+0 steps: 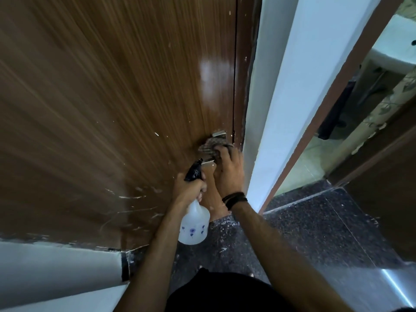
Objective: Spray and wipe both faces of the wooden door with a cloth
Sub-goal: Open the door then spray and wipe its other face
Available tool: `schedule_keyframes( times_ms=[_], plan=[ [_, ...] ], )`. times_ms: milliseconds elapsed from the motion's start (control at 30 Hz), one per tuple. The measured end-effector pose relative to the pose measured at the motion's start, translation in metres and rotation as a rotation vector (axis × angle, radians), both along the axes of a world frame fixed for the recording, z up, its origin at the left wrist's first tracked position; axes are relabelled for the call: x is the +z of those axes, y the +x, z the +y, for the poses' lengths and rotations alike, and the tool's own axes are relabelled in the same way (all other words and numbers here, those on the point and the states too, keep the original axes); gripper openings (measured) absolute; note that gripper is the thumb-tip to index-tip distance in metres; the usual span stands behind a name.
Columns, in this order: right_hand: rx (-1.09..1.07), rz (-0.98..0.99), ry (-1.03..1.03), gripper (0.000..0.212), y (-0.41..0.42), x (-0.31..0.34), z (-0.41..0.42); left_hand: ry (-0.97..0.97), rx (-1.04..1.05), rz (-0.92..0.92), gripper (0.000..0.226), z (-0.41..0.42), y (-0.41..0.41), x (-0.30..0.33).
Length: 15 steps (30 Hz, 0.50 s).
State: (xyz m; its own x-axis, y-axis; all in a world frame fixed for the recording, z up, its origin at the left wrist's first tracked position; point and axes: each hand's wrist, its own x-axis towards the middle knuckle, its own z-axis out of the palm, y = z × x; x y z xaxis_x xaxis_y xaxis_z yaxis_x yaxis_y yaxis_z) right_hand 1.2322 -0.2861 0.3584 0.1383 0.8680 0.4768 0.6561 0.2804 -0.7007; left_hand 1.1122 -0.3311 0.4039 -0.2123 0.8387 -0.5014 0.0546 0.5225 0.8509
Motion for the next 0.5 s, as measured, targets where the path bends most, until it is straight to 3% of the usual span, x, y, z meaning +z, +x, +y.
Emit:
schedule_keyframes(
  times_ms=[100, 167, 267, 400, 500],
  plan=[
    [-0.215, 0.513, -0.105, 0.02, -0.018, -0.03, -0.019, -0.006, 0.044, -0.023, 0.029, -0.006, -0.007, -0.004],
    [-0.212, 0.699, -0.362, 0.031, -0.027, -0.05, -0.018, -0.025, 0.051, -0.014, 0.028, -0.008, -0.012, -0.01],
    [-0.111, 0.702, -0.523, 0.04, -0.043, -0.059, -0.003, -0.063, 0.036, 0.021, 0.028, -0.012, -0.017, -0.019],
    [-0.241, 0.888, -0.526, 0.042, -0.069, -0.053, 0.013, -0.094, 0.01, 0.061, 0.028, -0.02, -0.02, -0.022],
    [-0.364, 1.019, -0.636, 0.05, -0.058, -0.066, 0.021, -0.104, -0.063, 0.055, 0.031, -0.021, -0.025, -0.025]
  ],
)
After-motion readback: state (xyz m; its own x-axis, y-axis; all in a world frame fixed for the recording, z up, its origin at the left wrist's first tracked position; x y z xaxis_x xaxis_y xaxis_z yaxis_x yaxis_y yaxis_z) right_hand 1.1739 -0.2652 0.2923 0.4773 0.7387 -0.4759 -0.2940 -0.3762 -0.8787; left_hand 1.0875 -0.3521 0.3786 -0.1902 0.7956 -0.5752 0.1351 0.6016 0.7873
